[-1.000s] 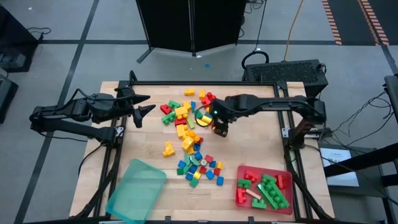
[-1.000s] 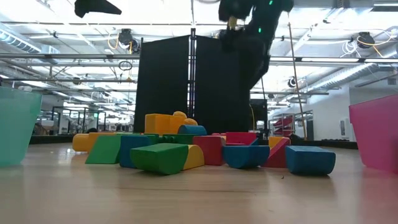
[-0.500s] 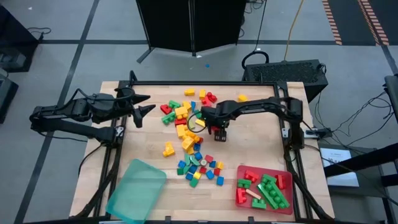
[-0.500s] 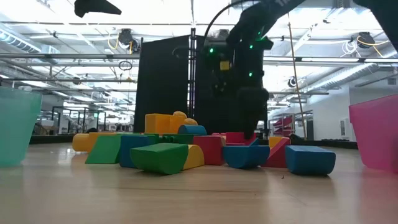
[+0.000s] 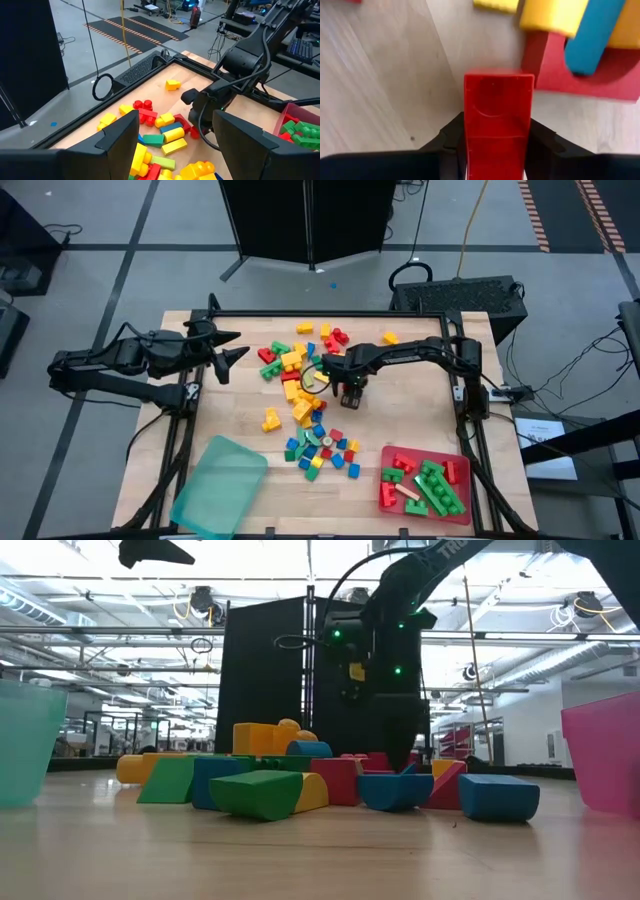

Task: Sort blocks by size
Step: Put the 2-stud red game piece into the pink bin, then put the red arc block into the pink bin

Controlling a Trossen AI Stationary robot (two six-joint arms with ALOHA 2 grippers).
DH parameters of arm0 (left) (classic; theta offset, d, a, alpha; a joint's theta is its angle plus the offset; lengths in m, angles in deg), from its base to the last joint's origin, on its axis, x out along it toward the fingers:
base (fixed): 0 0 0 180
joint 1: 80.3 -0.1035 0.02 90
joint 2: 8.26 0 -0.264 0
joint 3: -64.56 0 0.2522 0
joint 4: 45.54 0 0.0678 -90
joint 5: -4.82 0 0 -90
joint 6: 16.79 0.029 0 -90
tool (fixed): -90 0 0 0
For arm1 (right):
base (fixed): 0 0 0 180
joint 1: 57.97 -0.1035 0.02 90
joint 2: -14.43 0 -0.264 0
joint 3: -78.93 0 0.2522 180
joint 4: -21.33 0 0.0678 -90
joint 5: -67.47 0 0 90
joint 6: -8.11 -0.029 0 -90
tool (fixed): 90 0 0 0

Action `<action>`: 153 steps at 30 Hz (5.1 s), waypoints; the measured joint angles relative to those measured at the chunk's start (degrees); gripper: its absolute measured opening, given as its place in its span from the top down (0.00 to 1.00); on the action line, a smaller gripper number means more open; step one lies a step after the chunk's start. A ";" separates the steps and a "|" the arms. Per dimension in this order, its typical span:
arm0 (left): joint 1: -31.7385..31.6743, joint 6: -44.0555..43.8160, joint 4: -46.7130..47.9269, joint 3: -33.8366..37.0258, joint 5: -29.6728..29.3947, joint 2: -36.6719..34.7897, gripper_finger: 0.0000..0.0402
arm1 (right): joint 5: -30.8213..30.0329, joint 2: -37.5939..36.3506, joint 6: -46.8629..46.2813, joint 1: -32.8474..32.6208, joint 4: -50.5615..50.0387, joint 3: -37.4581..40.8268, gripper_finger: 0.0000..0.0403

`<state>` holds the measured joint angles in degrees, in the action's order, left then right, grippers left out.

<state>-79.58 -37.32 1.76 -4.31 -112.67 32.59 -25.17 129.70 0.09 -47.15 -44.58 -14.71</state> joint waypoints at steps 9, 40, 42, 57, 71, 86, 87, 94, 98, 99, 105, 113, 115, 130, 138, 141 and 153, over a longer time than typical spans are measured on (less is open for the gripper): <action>-0.01 -0.01 0.00 0.00 0.00 0.01 0.36 | 3.31 -7.97 -7.02 -3.62 -7.64 -1.71 0.71; 0.00 -0.11 -0.06 0.00 0.01 0.01 0.36 | 9.27 -35.26 -76.52 -45.92 -17.83 9.13 0.71; 0.01 -0.13 -0.07 0.00 0.00 -0.01 0.36 | 10.87 -35.25 -78.88 -47.44 -16.77 10.56 0.71; -0.01 -0.09 -0.07 0.00 0.02 -0.01 0.36 | 13.52 -35.25 -84.33 -51.00 -0.69 20.81 0.65; 0.00 -0.11 -0.04 0.00 0.02 -0.01 0.36 | 12.96 -35.25 -83.58 -49.36 4.68 20.85 0.31; -0.01 -0.07 -0.04 0.00 0.02 0.01 0.36 | -3.23 -35.25 -65.69 -23.20 5.27 20.85 0.34; -0.01 -0.07 -0.04 0.00 0.02 0.01 0.36 | -4.44 -35.25 -66.91 -20.69 5.25 20.85 0.34; 0.00 -0.06 -0.04 0.00 0.02 0.00 0.36 | -10.92 -34.51 -69.49 -7.18 12.30 20.85 0.34; -0.01 -0.04 -0.04 0.00 0.02 0.01 0.36 | -10.97 -30.98 -67.63 -2.91 19.21 20.85 0.34; 0.00 -0.04 -0.03 0.00 0.02 0.00 0.36 | -10.92 -29.66 -67.39 -2.33 21.39 20.85 0.34; -0.01 -0.04 -0.02 0.00 0.04 0.01 0.36 | -7.32 -21.03 -66.24 0.34 30.09 20.85 0.34; -0.01 -0.02 -0.02 0.00 0.04 0.00 0.36 | -4.39 -13.00 -66.82 2.86 33.75 20.80 0.34; -0.01 -0.02 -0.02 0.00 0.02 0.00 0.36 | -4.48 -11.72 -68.01 3.69 33.93 20.24 0.34; 0.01 -0.02 0.00 0.00 0.11 0.01 0.36 | -2.17 -5.00 -67.23 7.20 25.14 13.16 0.83; -0.01 0.05 0.00 0.00 0.06 0.00 0.36 | -1.18 -8.80 -66.24 5.32 20.10 13.68 0.96; -0.01 0.16 0.00 0.01 0.03 0.01 0.36 | -2.56 -12.06 -66.20 4.08 15.79 12.61 0.96; -0.01 0.04 -0.04 0.00 -0.10 0.01 0.36 | 2.41 -29.60 -69.19 -14.34 1.47 11.82 0.96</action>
<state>-79.59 -37.28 1.72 -4.31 -112.76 32.60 -22.77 100.10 -69.10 -61.49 -43.11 -2.89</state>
